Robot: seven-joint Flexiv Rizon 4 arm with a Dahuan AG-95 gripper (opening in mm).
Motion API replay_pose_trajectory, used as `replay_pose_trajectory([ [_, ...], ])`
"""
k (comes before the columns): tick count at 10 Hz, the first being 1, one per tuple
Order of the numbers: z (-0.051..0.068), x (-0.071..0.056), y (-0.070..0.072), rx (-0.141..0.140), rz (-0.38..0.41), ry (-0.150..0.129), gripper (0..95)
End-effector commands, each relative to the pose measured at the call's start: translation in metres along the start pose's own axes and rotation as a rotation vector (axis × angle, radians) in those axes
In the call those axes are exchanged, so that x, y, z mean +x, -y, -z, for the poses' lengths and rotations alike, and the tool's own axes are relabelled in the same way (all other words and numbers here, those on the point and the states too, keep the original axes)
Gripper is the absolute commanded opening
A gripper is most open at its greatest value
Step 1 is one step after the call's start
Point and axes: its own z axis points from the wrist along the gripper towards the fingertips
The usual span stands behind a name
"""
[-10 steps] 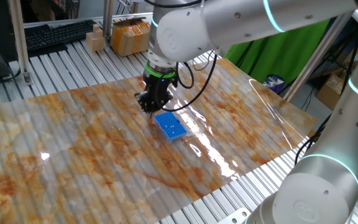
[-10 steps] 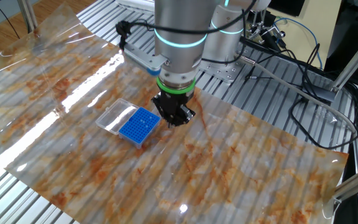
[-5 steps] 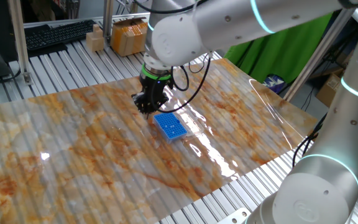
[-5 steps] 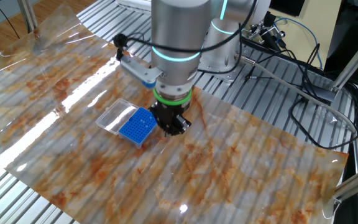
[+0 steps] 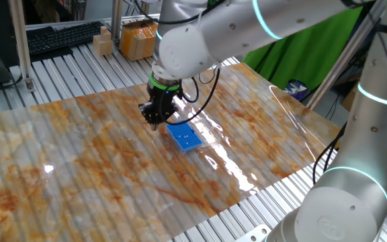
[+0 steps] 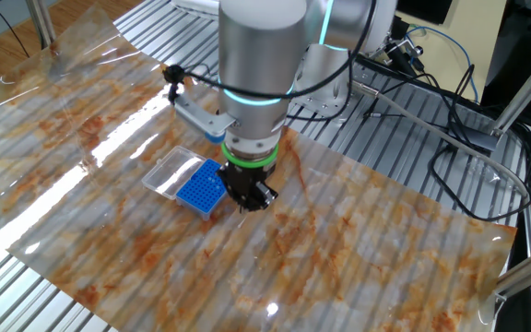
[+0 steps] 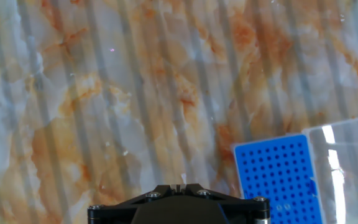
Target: Insert a small pipette tip into the holder for small pipette tips
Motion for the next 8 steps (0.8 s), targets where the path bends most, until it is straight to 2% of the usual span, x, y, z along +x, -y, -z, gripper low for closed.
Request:
replay_pose_trajectory([
  [1, -0.005, -0.002, 0.001, -0.003, 0.001, 0.005, 0.0],
  [4, -0.017, -0.008, 0.003, -0.007, 0.000, 0.018, 0.0],
  [8, -0.020, -0.009, 0.004, -0.013, -0.004, 0.013, 0.0],
])
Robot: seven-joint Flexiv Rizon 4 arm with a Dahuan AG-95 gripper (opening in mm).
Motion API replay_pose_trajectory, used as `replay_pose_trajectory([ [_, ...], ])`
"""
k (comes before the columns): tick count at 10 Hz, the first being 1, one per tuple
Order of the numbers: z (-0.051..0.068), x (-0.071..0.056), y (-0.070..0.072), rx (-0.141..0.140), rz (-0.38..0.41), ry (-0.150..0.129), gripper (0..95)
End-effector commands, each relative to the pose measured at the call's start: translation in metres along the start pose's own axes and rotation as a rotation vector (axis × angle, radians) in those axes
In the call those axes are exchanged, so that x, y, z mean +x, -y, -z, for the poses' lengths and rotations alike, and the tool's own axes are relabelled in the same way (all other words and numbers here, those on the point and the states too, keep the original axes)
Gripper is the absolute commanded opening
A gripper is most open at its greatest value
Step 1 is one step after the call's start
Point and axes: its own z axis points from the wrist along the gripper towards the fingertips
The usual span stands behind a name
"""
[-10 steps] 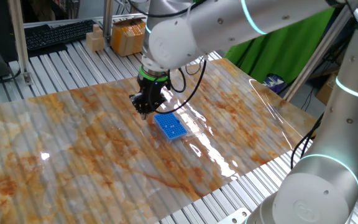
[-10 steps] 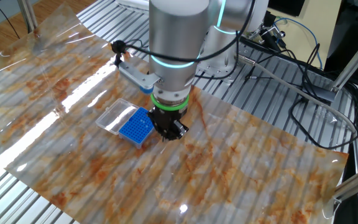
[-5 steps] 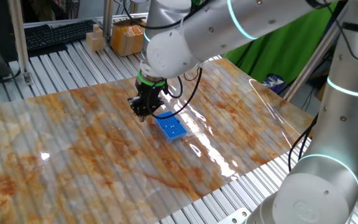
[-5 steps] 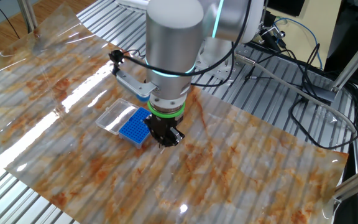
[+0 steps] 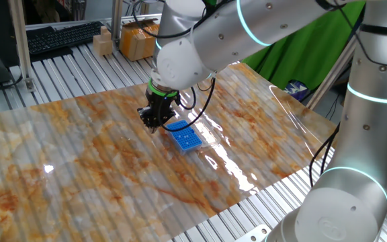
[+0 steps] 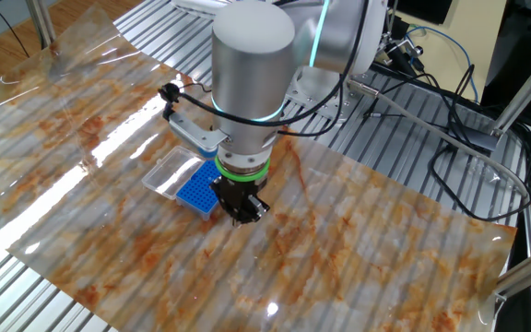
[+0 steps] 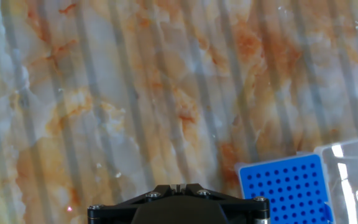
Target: Insert a small pipette tip into the holder for small pipette tips
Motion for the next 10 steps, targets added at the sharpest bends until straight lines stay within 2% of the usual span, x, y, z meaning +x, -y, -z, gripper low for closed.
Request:
replay_pose_trajectory([
  [1, -0.0003, -0.0007, -0.0001, -0.001, -0.004, -0.001, 0.0],
  [10, -0.0010, 0.0000, 0.0008, -0.008, -0.037, -0.013, 0.0],
])
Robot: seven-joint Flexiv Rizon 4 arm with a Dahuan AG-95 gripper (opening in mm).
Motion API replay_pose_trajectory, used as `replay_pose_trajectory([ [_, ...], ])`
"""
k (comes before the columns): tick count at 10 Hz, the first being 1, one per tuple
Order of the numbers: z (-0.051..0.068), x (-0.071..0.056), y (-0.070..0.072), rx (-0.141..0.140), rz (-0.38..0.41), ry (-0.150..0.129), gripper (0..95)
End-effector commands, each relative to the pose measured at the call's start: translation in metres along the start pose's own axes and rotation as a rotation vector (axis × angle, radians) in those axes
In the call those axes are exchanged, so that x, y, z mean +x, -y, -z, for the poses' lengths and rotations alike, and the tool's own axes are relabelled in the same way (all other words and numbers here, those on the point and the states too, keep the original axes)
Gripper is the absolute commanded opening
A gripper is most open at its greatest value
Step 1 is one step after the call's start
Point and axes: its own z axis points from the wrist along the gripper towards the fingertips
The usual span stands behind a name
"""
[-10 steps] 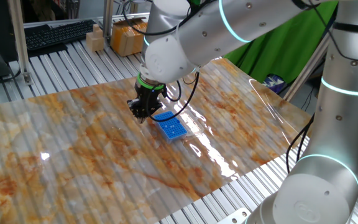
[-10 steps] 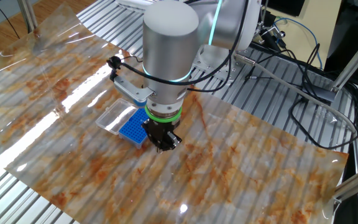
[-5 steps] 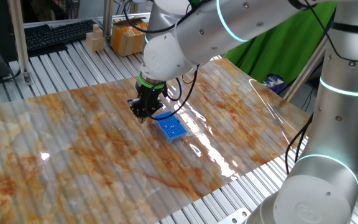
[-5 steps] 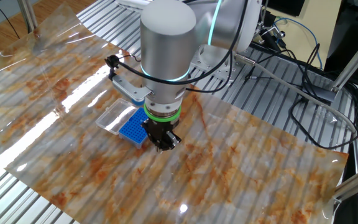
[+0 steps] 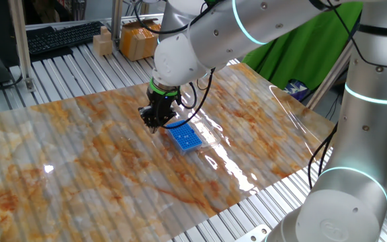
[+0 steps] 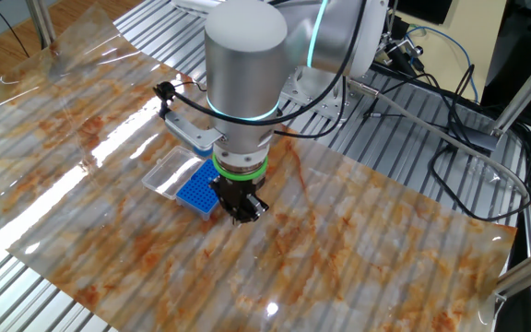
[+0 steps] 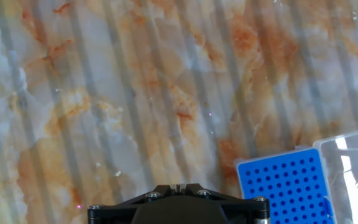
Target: Insert a small pipette tip into the holder for small pipette tips
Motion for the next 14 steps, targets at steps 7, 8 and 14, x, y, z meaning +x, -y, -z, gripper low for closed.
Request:
replay_pose_trajectory([
  [7, 0.0000, 0.0002, -0.0005, 0.044, 0.009, -0.111, 0.0],
  [8, 0.0000, 0.0002, -0.0005, 0.059, 0.013, -0.108, 0.0],
  [14, 0.0000, 0.0002, -0.0005, 0.061, 0.030, -0.147, 0.0],
])
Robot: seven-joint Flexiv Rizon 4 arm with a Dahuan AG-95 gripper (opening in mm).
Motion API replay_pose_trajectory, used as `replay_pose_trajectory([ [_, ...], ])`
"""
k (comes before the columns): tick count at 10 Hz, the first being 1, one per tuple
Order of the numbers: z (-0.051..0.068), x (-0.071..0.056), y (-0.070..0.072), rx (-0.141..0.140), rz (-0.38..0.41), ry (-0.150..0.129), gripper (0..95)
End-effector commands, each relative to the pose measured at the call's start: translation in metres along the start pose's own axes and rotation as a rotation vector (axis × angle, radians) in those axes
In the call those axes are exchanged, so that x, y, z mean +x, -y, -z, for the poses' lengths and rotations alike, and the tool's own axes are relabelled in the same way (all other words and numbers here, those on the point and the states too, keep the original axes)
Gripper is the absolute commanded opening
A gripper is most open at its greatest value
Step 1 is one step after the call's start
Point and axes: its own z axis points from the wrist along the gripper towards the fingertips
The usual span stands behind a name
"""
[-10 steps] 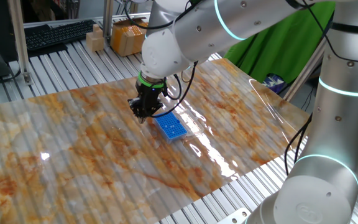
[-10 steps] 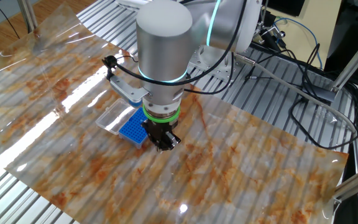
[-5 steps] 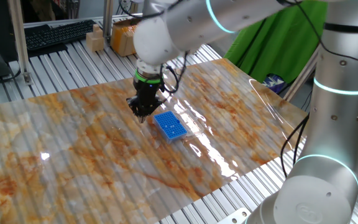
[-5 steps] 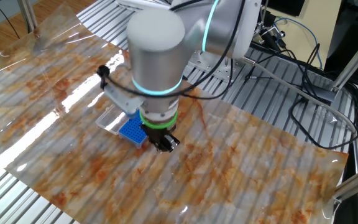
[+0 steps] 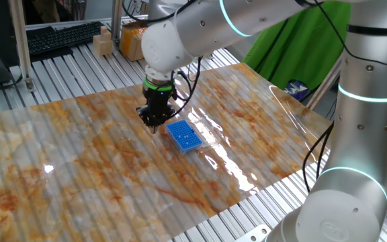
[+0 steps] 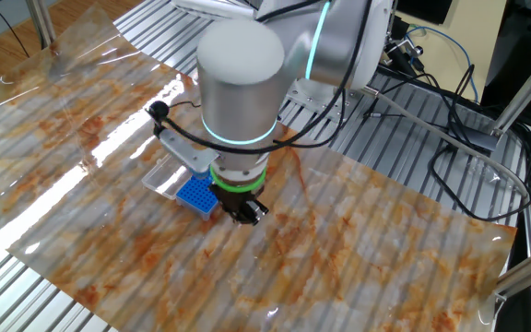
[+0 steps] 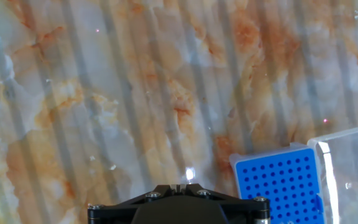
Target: Insert a small pipette tip into the holder for small pipette tips
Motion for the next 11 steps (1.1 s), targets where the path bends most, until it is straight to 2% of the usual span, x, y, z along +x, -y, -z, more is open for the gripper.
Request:
replay_pose_trajectory([
  [1, -0.0018, -0.0033, -0.0016, 0.008, 0.012, -0.046, 0.0],
  [4, -0.0020, -0.0029, -0.0016, 0.015, 0.008, -0.057, 0.0],
  [6, -0.0023, -0.0026, -0.0016, 0.030, 0.007, -0.077, 0.0],
  [9, -0.0033, -0.0020, -0.0017, 0.035, 0.024, -0.129, 0.0],
  [11, -0.0040, -0.0014, -0.0017, 0.037, 0.030, -0.143, 0.0],
])
